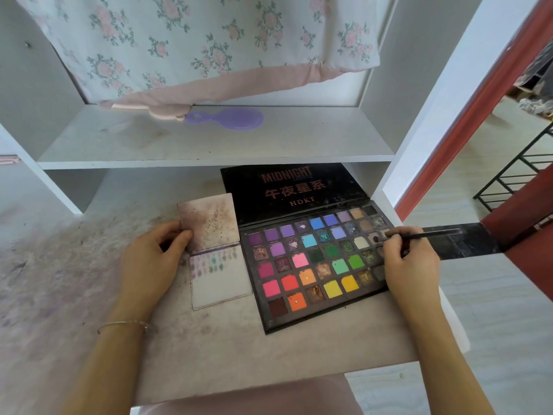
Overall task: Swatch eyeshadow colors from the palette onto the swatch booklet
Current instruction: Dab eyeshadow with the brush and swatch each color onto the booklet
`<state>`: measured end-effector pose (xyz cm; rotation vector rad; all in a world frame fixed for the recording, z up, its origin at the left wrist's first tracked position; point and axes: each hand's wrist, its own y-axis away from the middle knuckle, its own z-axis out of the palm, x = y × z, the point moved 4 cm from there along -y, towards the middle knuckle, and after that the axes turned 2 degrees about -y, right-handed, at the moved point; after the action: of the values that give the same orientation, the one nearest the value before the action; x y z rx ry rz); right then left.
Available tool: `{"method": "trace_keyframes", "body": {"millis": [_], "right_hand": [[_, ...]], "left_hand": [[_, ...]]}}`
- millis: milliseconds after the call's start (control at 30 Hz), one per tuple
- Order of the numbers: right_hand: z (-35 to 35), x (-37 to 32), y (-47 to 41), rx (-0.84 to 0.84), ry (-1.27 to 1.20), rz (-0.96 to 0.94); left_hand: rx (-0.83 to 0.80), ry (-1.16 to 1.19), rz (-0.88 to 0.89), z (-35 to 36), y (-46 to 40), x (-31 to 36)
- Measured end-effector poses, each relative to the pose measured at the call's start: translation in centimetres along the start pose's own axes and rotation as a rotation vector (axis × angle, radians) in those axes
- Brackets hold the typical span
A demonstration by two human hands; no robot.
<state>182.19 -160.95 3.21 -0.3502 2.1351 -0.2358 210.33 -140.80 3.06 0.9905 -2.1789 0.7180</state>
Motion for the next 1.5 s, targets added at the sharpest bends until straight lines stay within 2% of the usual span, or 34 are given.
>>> {"method": "trace_keyframes", "body": {"millis": [167,300,500,667,1100,1500], "right_hand": [[0.6,-1.3,0.6,-0.058,-0.104,-0.044],[2.0,-3.3,2.0,-0.182,-0.228,-0.083],[5.2,-7.8,5.7,-0.336,-0.339,-0.248],[8.4,-10.3,8.5,-0.463,-0.29,-0.335],[9.7,-11.1,9.1,-0.53,-0.185,-0.396],[9.8,-11.3,9.2,-0.518,-0.153,-0.471]], "left_hand": [[-0.006,0.008,-0.014,0.0,0.0,-0.1],[-0.001,0.005,-0.014,0.0,-0.1,-0.3],[-0.007,0.02,-0.012,0.1,-0.2,-0.6],[0.0,0.024,-0.018,0.1,-0.2,-0.7],[0.006,0.048,-0.01,0.3,-0.3,-1.0],[0.003,0.05,-0.021,0.4,-0.3,-1.1]]}}
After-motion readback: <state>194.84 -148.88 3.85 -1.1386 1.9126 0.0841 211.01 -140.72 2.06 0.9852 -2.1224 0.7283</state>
